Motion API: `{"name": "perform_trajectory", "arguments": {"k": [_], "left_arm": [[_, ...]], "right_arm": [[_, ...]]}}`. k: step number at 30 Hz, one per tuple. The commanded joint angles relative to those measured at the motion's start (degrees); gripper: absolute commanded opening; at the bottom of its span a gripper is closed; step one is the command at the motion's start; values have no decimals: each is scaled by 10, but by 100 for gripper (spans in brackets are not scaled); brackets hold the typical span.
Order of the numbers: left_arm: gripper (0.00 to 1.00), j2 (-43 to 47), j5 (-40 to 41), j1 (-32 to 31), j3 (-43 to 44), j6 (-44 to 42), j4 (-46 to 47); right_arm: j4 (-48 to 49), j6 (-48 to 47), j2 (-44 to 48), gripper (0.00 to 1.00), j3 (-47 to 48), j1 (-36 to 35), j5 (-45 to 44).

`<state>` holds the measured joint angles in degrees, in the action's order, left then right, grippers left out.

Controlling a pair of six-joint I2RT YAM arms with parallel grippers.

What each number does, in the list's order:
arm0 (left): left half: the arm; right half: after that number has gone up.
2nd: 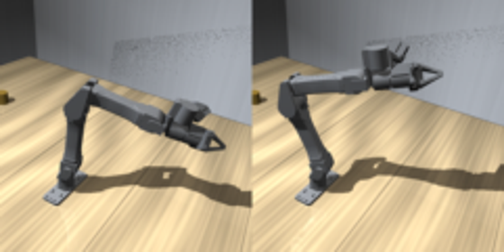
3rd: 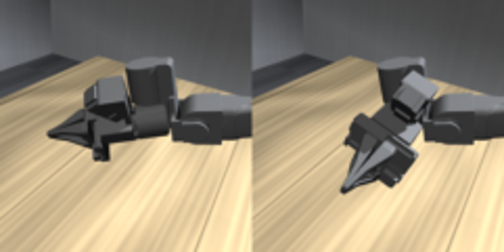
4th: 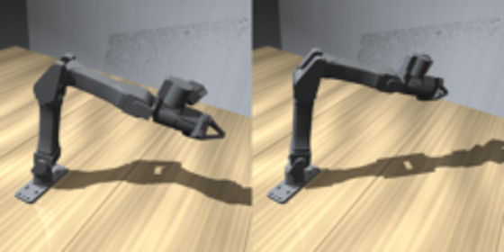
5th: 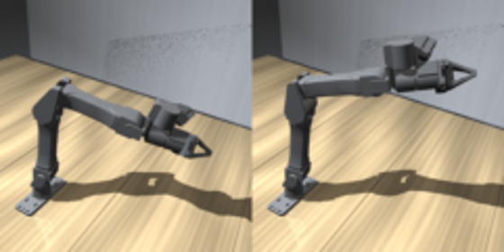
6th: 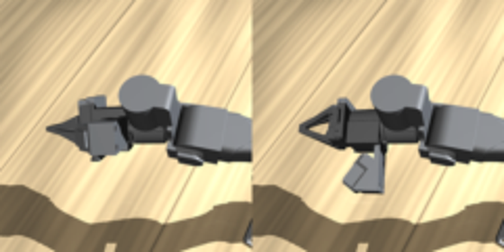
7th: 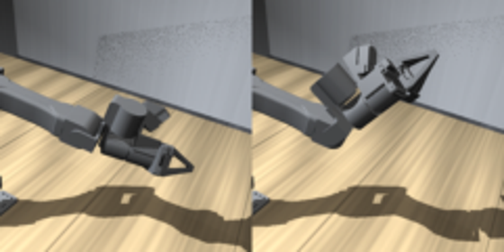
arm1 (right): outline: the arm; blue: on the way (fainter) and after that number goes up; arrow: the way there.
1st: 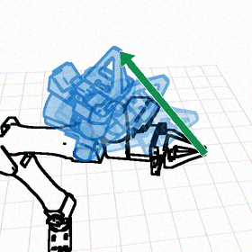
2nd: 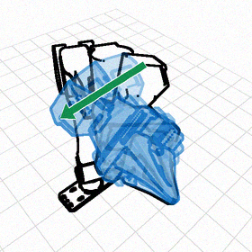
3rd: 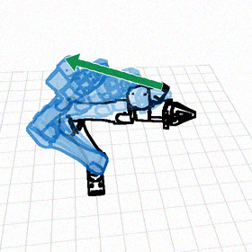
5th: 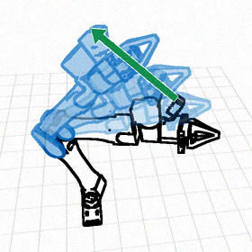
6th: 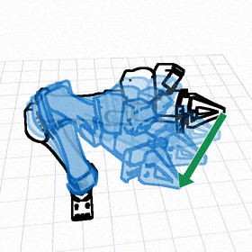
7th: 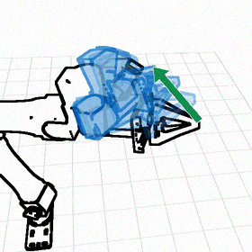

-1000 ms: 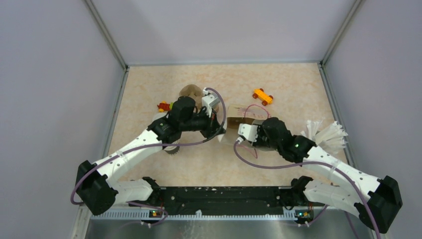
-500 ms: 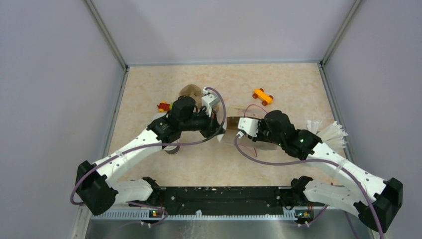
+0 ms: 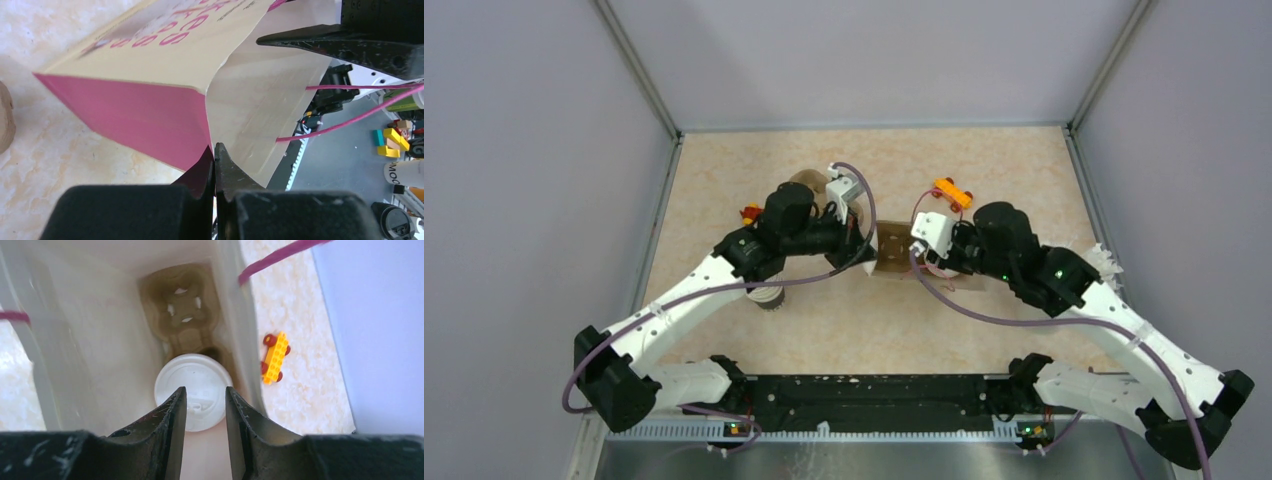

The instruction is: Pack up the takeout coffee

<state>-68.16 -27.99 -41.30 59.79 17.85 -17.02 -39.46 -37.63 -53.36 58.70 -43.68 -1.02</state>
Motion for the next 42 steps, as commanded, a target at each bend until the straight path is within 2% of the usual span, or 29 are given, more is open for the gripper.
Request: {"name": "perform_trajectory", "arguments": {"k": [1,8,13,19,26,32,35,38,42], "left_arm": [[1,-10,-3,-2,57,20,-10],[0,-26,-8,-2,90,60,-40],[0,-39,-10,-2,109,96,-59],[1,-79,-4,-2,176,119,-126],[1,-107,5,-1,212,150,-162],[2,-130,32,-1,244,163,-193],[2,-138,43,0,246,170,-199],[4,-146,47,3,251,171,-205],[13,-146,66,5,259,163,-203]], "right_arm": [[-15,39,9,34,59,6,34],[-26,68,21,34,107,6,43],[14,104,54,35,107,6,12],[62,189,76,35,94,6,-59],[111,314,84,38,88,7,-158],[55,480,47,38,161,7,-260],[34,562,37,38,183,6,-272],[29,602,36,37,190,6,-269],[-41,660,20,35,222,6,-316]]}}
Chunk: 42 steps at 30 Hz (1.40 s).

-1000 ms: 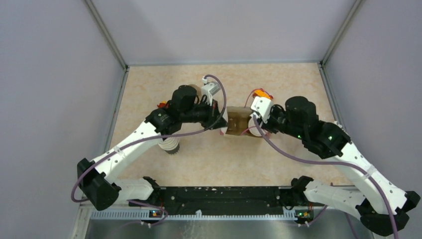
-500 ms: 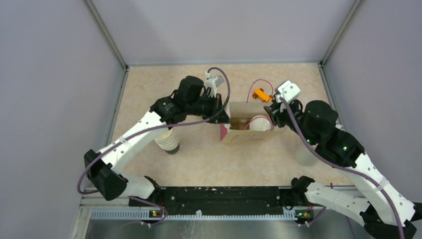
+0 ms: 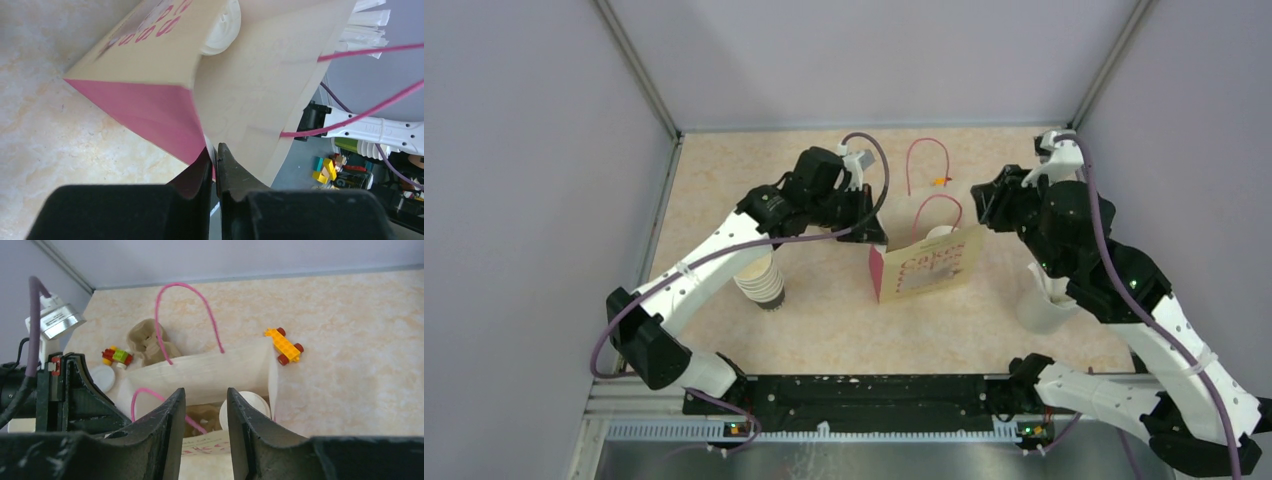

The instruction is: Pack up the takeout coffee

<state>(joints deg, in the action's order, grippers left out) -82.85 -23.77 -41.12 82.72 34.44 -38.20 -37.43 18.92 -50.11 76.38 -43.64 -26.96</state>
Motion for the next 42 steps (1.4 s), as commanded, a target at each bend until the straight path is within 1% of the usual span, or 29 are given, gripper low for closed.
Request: {"name": "perform_trajectory", "arguments": {"k": [1,3,7,11,12,13,15,16,18,21,23,25,28,32,36,42], "left_arm": [[14,2,28,4,31,-11,11],[17,2,35,5,36,-22,14],[29,1,59,13,54,-42,7],[56,16,90,14,69,-62,12],[62,24,98,14,70,-68,17],[72,30,103,15,70,-76,21],[97,43,114,15,68,-95,32],[99,49,121,14,68,-102,33],[99,62,131,15,68,-120,38],[99,91,124,15,49,-137,65],[99,115,117,15,29,-138,87],[99,139,117,15,9,-135,101],[99,166,122,15,-14,-136,107],[99,188,131,15,-32,-148,101],[99,204,134,14,-41,-151,99],[99,222,139,15,-55,-154,97]], "right_arm": [[-86,102,-16,34,49,6,-65],[-124,138,-19,34,46,6,-85],[-212,211,-19,39,45,6,-124],[-319,272,-23,40,71,6,-163],[-338,282,-26,37,75,6,-164],[-361,288,-32,33,79,6,-161],[-418,331,-49,32,88,6,-162],[-450,347,-57,33,91,6,-161],[-474,361,-64,33,91,6,-155],[-487,360,-58,34,90,14,-137],[-487,379,-41,31,82,38,-103],[-485,407,-17,31,63,75,-69],[-486,415,1,31,36,98,-39],[-487,402,-1,31,42,108,-37],[-486,396,6,33,40,123,-49],[-485,378,22,35,-14,123,-48]]}}
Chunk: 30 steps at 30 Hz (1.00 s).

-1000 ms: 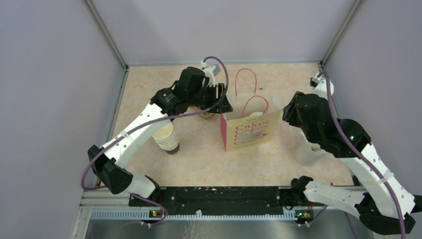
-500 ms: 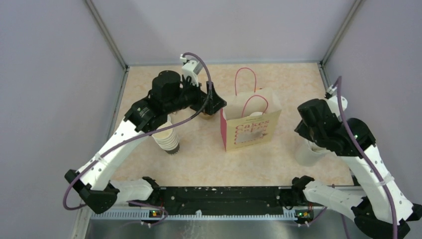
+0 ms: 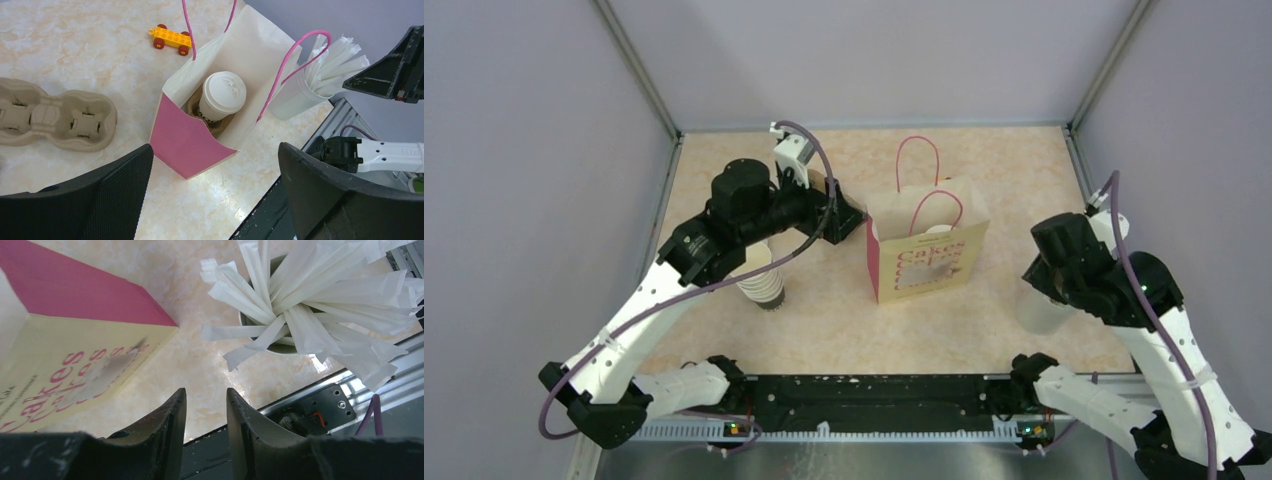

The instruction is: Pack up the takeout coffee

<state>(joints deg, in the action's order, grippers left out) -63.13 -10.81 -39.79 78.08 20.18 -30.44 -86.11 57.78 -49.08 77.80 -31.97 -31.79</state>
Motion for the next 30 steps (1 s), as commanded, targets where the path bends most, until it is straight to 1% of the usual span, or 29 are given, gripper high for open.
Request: {"name": "perform_trajectory", "arguments": {"k": [1,3,7,9,12,15,19,23,27,29,30], "left_arm": [[99,27,10,1,-11,-12,18],[99,31,10,1,-15,-12,18],[99,35,6,1,-20,-9,20],[99,35,4,2,-20,-8,21],[99,35,5,1,-21,-8,24],[99,35,4,1,-24,-7,25],[99,33,1,2,-27,-7,27],[99,33,1,1,-27,-7,28],[99,34,2,1,-27,-8,27],[99,34,3,1,-28,-9,28],[99,34,3,2,-29,-9,28]], "right_arm": [[4,-8,17,35,-37,6,-8],[8,-11,26,35,-52,7,-31],[37,-83,22,35,-81,7,-64],[33,-97,10,35,-90,7,-80],[41,-122,2,34,-102,7,-88],[77,-153,12,32,-114,6,-87],[105,-168,14,29,-134,7,-66],[91,-151,7,27,-138,7,-79],[91,-149,5,23,-138,7,-84],[91,-148,5,16,-139,7,-83],[91,-149,4,11,-138,7,-83]]}}
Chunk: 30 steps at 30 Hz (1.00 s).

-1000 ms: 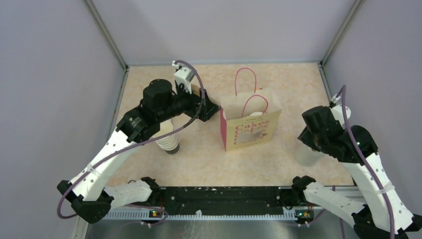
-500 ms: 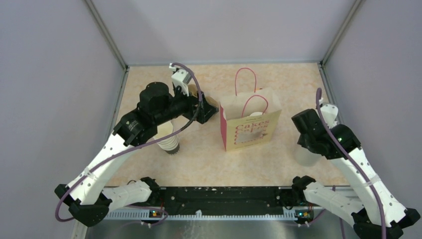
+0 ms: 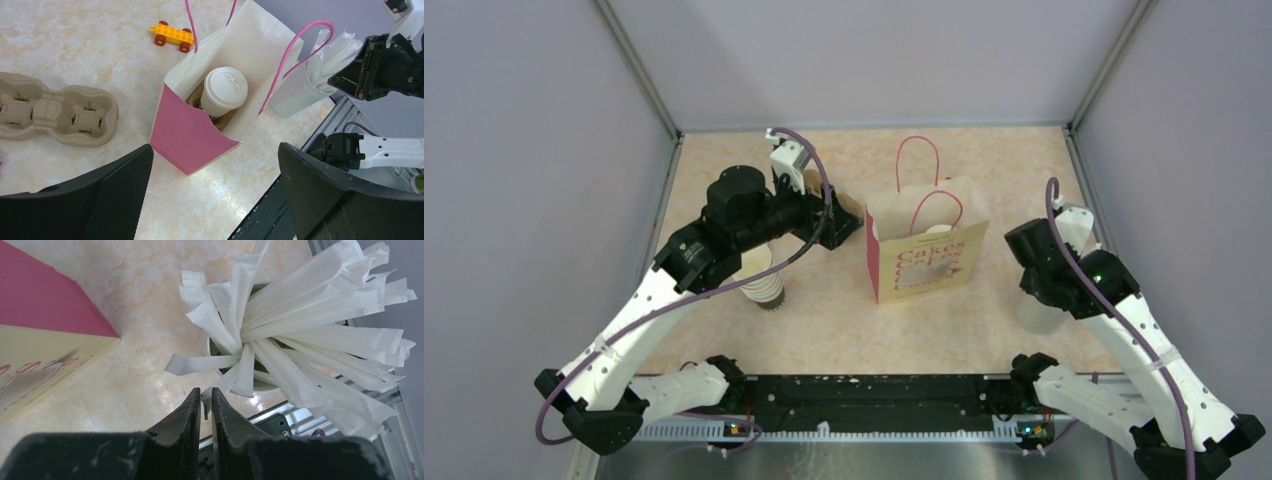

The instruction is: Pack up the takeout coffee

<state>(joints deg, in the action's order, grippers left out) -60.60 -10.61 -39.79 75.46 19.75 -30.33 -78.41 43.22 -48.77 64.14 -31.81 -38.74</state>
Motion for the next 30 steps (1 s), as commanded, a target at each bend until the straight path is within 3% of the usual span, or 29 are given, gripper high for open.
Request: {"name": "perform_trajectory", "arguments": {"k": [1,2,7,19,26,30], "left_arm": [[99,8,0,1,-4,-5,28],[99,8,0,1,-4,-5,28],[99,11,1,1,-6,-6,29],[99,12,3,1,-6,-5,31],[99,9,4,1,-3,-2,32],[99,8,4,1,-2,-1,34]], "right_arm": [[13,-3,2,5,1,5,-13],[11,-3,0,0,5,5,-15],[-5,-13,-7,0,64,5,-26],[-55,-98,-109,0,394,5,-64],[-30,-136,-162,0,587,5,-35],[27,-132,-161,0,610,5,5]]}}
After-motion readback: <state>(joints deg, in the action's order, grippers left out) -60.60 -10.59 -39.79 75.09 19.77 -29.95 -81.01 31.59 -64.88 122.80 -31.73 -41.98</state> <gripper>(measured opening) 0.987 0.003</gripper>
